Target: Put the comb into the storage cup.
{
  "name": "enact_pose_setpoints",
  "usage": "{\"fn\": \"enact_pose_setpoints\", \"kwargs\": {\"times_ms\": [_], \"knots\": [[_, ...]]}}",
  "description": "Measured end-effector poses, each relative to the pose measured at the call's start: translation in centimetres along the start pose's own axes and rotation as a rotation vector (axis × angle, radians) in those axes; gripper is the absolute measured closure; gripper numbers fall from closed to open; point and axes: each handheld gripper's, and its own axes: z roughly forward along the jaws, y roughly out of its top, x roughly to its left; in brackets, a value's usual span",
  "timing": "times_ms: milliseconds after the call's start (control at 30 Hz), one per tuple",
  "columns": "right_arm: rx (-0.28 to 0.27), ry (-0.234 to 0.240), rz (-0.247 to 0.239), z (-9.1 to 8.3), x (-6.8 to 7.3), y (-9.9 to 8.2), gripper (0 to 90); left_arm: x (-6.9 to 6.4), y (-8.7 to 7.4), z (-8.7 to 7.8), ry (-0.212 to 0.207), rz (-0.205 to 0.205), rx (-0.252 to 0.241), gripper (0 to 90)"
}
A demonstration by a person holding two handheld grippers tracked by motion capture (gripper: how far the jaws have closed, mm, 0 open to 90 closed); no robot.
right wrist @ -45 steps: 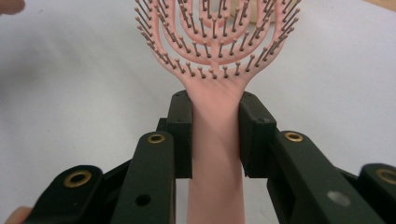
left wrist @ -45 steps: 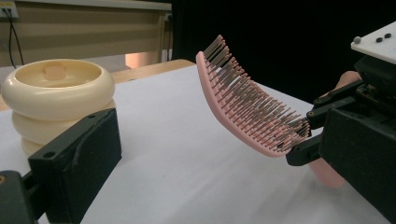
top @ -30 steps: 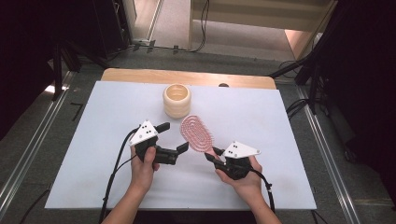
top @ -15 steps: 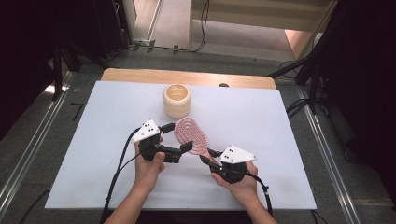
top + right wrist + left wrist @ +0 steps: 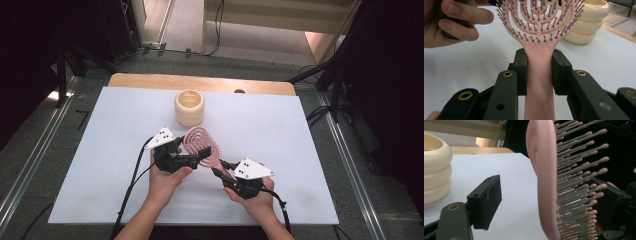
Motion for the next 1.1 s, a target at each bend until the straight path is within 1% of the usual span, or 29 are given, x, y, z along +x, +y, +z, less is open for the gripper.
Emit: {"fn": "enact_pose_setpoints", "kwargs": {"times_ms": [67, 100, 200, 333, 400, 433, 500, 533, 567, 667, 733, 800, 867, 933, 967, 1000, 1033, 1067, 1100], "knots": [[0.000, -0.011, -0.004, 0.0, 0.1, 0.0, 67.8, 0.0, 0.0, 0.0, -0.019, -0.008, -0.004, 21.3], [0.001, -0.009, -0.005, 0.0, 0.2, 0.0, 67.8, -0.1, 0.1, 0.0, -0.028, -0.012, -0.007, 22.0], [0.001, -0.009, -0.010, 0.1, 0.3, 0.0, 67.8, -0.3, 0.1, 0.0, -0.039, -0.012, -0.006, 26.4], [0.001, -0.010, -0.019, 0.2, 0.5, 0.0, 67.8, -0.6, 0.2, 0.0, -0.047, -0.001, 0.001, 35.9], [0.000, -0.009, -0.029, 0.2, 0.5, 0.0, 67.8, -0.6, 0.2, 0.0, -0.064, -0.004, -0.002, 40.3], [-0.004, -0.014, -0.030, 0.2, 0.6, 0.0, 67.8, -0.6, 0.2, 0.0, -0.065, -0.002, 0.002, 42.5], [-0.010, -0.014, -0.029, 0.2, 0.6, 0.0, 67.8, -0.6, 0.2, -0.1, -0.067, -0.008, 0.006, 46.1], [-0.013, -0.020, -0.033, 0.2, 0.7, 0.0, 67.8, -0.6, 0.2, -0.1, -0.067, -0.008, 0.006, 47.5], [-0.014, -0.024, -0.037, 0.2, 0.7, 0.0, 67.8, -0.5, 0.3, -0.1, -0.070, -0.020, 0.006, 49.1], [-0.014, -0.041, -0.046, 0.2, 0.8, -0.1, 67.8, -0.4, 0.3, -0.2, -0.073, -0.030, 0.003, 54.3], [-0.018, -0.042, -0.044, 0.2, 0.8, -0.2, 67.8, -0.4, 0.4, -0.2, -0.076, -0.038, 0.009, 54.7], [-0.022, -0.052, -0.052, 0.3, 0.9, -0.2, 67.7, -0.4, 0.5, -0.2, -0.083, -0.045, 0.005, 56.8], [-0.033, -0.059, -0.059, 0.3, 0.9, -0.3, 67.7, -0.4, 0.6, -0.4, -0.100, -0.053, 0.001, 58.7], [-0.037, -0.054, -0.066, 0.5, 1.0, -0.4, 67.7, -0.4, 0.6, -0.4, -0.107, -0.047, 0.003, 61.3], [-0.037, -0.054, -0.066, 0.5, 1.0, -0.4, 67.7, -0.5, 0.7, -0.5, -0.119, -0.045, 0.000, 61.3], [-0.043, -0.038, -0.063, 0.6, 0.8, -0.5, 67.5, -0.8, 0.8, -0.5, -0.115, -0.012, -0.005, 62.4], [-0.043, -0.038, -0.063, 0.6, 0.8, -0.5, 67.5, -0.8, 0.8, -0.5, -0.115, -0.012, -0.005, 62.6], [-0.071, -0.021, -0.057, 0.7, 0.6, -0.6, 65.1, -0.9, 1.0, -0.6, -0.109, -0.005, -0.005, 62.7], [-0.100, -0.002, -0.056, 0.7, 0.4, -0.6, 60.0, -0.9, 1.1, -0.7, -0.104, -0.003, -0.006, 62.8]]}}
